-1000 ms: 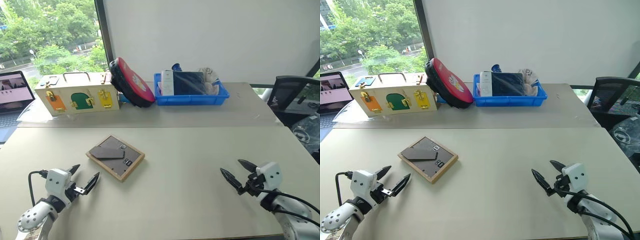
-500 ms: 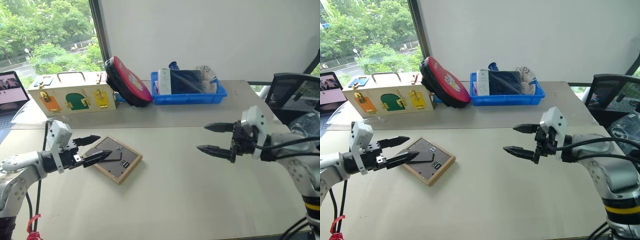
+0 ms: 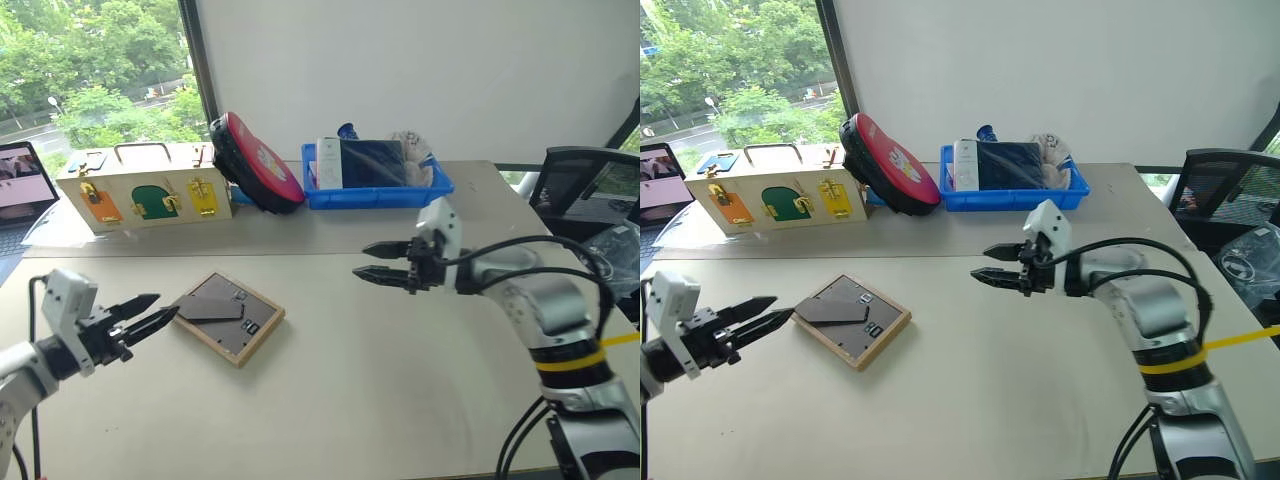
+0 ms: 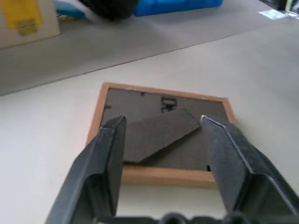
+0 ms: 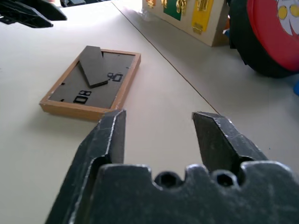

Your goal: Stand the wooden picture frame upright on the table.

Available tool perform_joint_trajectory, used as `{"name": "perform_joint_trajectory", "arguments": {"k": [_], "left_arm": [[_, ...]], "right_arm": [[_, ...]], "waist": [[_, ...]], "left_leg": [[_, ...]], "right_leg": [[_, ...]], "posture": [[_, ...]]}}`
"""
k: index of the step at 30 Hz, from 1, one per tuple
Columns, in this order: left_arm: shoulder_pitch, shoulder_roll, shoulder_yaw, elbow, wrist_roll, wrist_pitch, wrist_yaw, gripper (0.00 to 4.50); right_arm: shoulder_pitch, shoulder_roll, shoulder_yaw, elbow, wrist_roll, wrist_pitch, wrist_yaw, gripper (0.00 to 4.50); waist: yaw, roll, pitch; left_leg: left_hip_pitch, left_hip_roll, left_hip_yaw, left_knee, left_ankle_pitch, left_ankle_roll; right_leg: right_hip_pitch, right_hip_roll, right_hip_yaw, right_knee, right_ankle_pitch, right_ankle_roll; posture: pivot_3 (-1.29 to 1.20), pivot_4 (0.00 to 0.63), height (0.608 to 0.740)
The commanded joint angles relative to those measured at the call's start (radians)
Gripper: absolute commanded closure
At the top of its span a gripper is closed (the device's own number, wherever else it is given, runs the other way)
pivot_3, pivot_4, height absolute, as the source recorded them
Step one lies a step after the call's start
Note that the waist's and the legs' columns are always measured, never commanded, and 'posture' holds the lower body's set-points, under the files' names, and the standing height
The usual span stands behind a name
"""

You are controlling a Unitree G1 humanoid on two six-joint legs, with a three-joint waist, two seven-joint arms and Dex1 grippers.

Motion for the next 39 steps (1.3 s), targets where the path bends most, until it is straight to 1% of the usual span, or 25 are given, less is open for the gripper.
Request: {"name": "perform_joint_trajectory", "arguments": {"k": [1, 2, 4, 5, 9, 11, 13, 16, 20, 23, 25, 29, 33, 37, 39], "left_arm": [[0.1, -0.18, 0.053, -0.183, 0.037, 0.033, 0.283, 3.37], [0.111, -0.231, 0.039, -0.218, 0.052, 0.035, 0.352, 3.7], [0.118, -0.317, -0.032, -0.289, 0.095, 0.044, 0.459, 4.47], [0.118, -0.345, -0.077, -0.313, 0.121, 0.049, 0.498, 4.5], [0.091, -0.428, -0.196, -0.367, 0.18, 0.085, 0.636, 4.5], [0.05, -0.454, -0.231, -0.369, 0.197, 0.106, 0.692, 4.5], [0.013, -0.456, -0.256, -0.346, 0.219, 0.121, 0.72, 4.5], [-0.044, -0.449, -0.328, -0.288, 0.272, 0.137, 0.739, 4.5], [-0.121, -0.444, -0.423, -0.203, 0.317, 0.144, 0.726, 4.5], [-0.17, -0.454, -0.477, -0.138, 0.353, 0.138, 0.722, 4.5], [-0.196, -0.445, -0.512, -0.104, 0.375, 0.139, 0.702, 4.5], [-0.227, -0.391, -0.552, -0.071, 0.351, 0.145, 0.573, 4.5], [-0.212, -0.301, -0.608, -0.09, 0.321, 0.181, 0.422, 4.5], [-0.171, -0.177, -0.686, -0.13, 0.315, 0.202, 0.275, 4.5], [-0.163, -0.142, -0.705, -0.132, 0.313, 0.198, 0.23, 4.5]], "right_arm": [[-0.1, 0.106, 0.059, 0.173, -0.104, -0.074, -0.042, 3.2], [-0.125, 0.143, 0.087, 0.237, -0.147, -0.112, -0.056, 3.5], [-0.18, 0.217, 0.136, 0.39, -0.233, -0.207, -0.076, 4.23], [-0.207, 0.25, 0.163, 0.468, -0.276, -0.266, -0.077, 4.42], [-0.307, 0.395, 0.192, 0.751, -0.368, -0.424, -0.106, 4.42], [-0.338, 0.456, 0.189, 0.854, -0.387, -0.475, -0.103, 4.42], [-0.362, 0.507, 0.178, 0.931, -0.402, -0.514, -0.109, 4.42], [-0.391, 0.56, 0.171, 1.031, -0.435, -0.568, -0.124, 4.42], [-0.419, 0.604, 0.166, 1.144, -0.484, -0.624, -0.179, 4.42], [-0.423, 0.636, 0.155, 1.199, -0.508, -0.643, -0.213, 4.42], [-0.417, 0.649, 0.139, 1.209, -0.509, -0.662, -0.2, 4.42], [-0.364, 0.629, 0.129, 1.155, -0.508, -0.678, -0.101, 4.42], [-0.234, 0.545, 0.157, 0.943, -0.516, -0.596, -0.003, 4.42], [0.024, 0.388, 0.19, 0.408, -0.494, -0.322, 0.059, 4.42], [0.109, 0.335, 0.191, 0.208, -0.477, -0.193, 0.061, 4.42]], "waist": [[-0.005, 0.0, 0.0], [-0.005, 0.0, 0.0], [0.001, -0.001, 0.0], [0.004, -0.002, 0.0], [0.012, -0.002, -0.001], [0.017, -0.002, -0.001], [0.016, -0.002, -0.001], [0.016, -0.002, -0.001], [0.017, -0.002, -0.001], [0.019, -0.001, -0.001], [0.02, 0.0, -0.001], [0.022, 0.002, -0.002], [0.029, 0.004, -0.004], [0.047, 0.013, -0.01], [0.051, 0.017, -0.014]], "left_leg": [[0.0, 0.0, 0.0, 0.0, 0.0, 0.0], [0.0, 0.0, -0.001, 0.0, 0.0, 0.0], [0.0, 0.0, -0.002, 0.002, 0.0, 0.0], [0.0, 0.0, -0.004, 0.003, 0.0, -0.001], [0.0, -0.001, -0.006, 0.006, 0.001, -0.002], [-0.001, -0.002, -0.006, 0.006, 0.001, -0.002], [-0.001, -0.002, -0.007, 0.006, 0.001, -0.002], [-0.001, -0.002, -0.009, 0.006, 0.002, -0.003], [-0.002, -0.002, -0.01, 0.005, 0.002, -0.004], [-0.002, -0.003, -0.013, 0.005, 0.003, -0.006], [-0.002, -0.003, -0.015, 0.005, 0.004, -0.006], [-0.002, -0.004, -0.019, 0.005, 0.005, -0.008], [-0.002, -0.005, -0.021, 0.004, 0.005, -0.008], [-0.002, -0.007, -0.022, 0.002, 0.005, -0.008], [-0.003, -0.007, -0.022, 0.0, 0.005, -0.008]], "right_leg": [[0.0, 0.0, 0.0, 0.0, 0.0, 0.0], [0.0, 0.0, 0.0, 0.0, 0.0, 0.0], [0.001, 0.0, -0.002, 0.001, 0.001, 0.0], [0.001, 0.0, -0.003, 0.001, 0.001, 0.0], [0.003, 0.0, -0.004, 0.002, 0.003, 0.001], [0.003, 0.0, -0.005, 0.002, 0.003, 0.001], [0.003, 0.0, -0.006, 0.002, 0.003, 0.001], [0.003, 0.0, -0.007, 0.003, 0.003, 0.001], [0.003, 0.0, -0.009, 0.003, 0.003, 0.001], [0.004, -0.001, -0.012, 0.003, 0.003, 0.001], [0.005, -0.001, -0.013, 0.003, 0.003, 0.001], [0.006, 0.0, -0.017, 0.004, 0.003, 0.0], [0.008, -0.001, -0.019, 0.003, 0.003, 0.0], [0.009, -0.004, -0.02, 0.0, 0.003, 0.001], [0.008, -0.004, -0.021, -0.001, 0.002, 0.0]], "posture": [[0.0, 0.15, 0.735], [0.0, 0.15, 0.735], [0.0, 0.15, 0.735], [0.0, 0.15, 0.735], [0.0, 0.15, 0.735], [0.0, 0.15, 0.735], [0.0, 0.15, 0.735], [0.0, 0.15, 0.735], [0.0, 0.15, 0.735], [0.0, 0.15, 0.735], [0.0, 0.15, 0.735], [0.0, 0.15, 0.735], [0.0, 0.15, 0.735], [0.0, 0.15, 0.735], [0.0, 0.15, 0.735]]}}
